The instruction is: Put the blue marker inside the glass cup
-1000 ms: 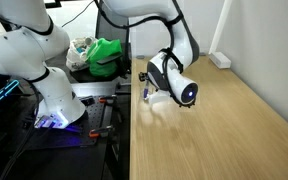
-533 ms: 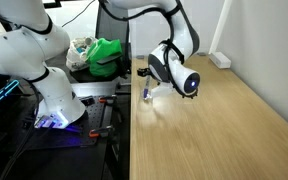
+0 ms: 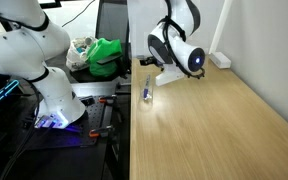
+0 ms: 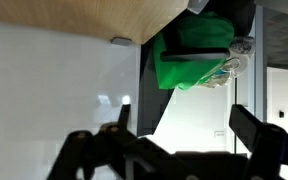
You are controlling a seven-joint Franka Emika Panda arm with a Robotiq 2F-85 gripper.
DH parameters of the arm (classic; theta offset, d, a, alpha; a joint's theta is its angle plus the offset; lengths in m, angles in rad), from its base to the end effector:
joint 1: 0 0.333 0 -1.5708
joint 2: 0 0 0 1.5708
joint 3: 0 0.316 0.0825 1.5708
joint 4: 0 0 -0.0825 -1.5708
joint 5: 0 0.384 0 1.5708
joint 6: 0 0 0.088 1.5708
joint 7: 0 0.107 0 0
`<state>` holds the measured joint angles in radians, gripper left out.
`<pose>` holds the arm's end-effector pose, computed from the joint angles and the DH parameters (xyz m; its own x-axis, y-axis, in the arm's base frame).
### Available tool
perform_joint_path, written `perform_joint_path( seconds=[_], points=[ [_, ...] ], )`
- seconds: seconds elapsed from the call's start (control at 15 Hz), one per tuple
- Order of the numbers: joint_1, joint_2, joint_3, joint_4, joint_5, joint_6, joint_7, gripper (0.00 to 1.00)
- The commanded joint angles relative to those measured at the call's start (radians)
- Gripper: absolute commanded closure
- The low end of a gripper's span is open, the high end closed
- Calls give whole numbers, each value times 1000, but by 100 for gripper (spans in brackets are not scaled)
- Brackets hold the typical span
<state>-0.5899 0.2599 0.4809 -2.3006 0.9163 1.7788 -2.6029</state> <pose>0.4653 0.0229 0.2440 -0.1912 0.3737 0.9076 0.9450 0.3202 0.0672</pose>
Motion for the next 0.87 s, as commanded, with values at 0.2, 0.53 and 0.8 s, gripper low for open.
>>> perform_joint_path(
  seconds=[0.2, 0.53, 0.8],
  points=[
    [-35, -185, 28, -55, 57, -42, 0, 0],
    [-10, -179, 8, -23, 54, -45, 0, 0],
    [-12, -205, 8, -23, 56, -62, 0, 0]
  ],
)
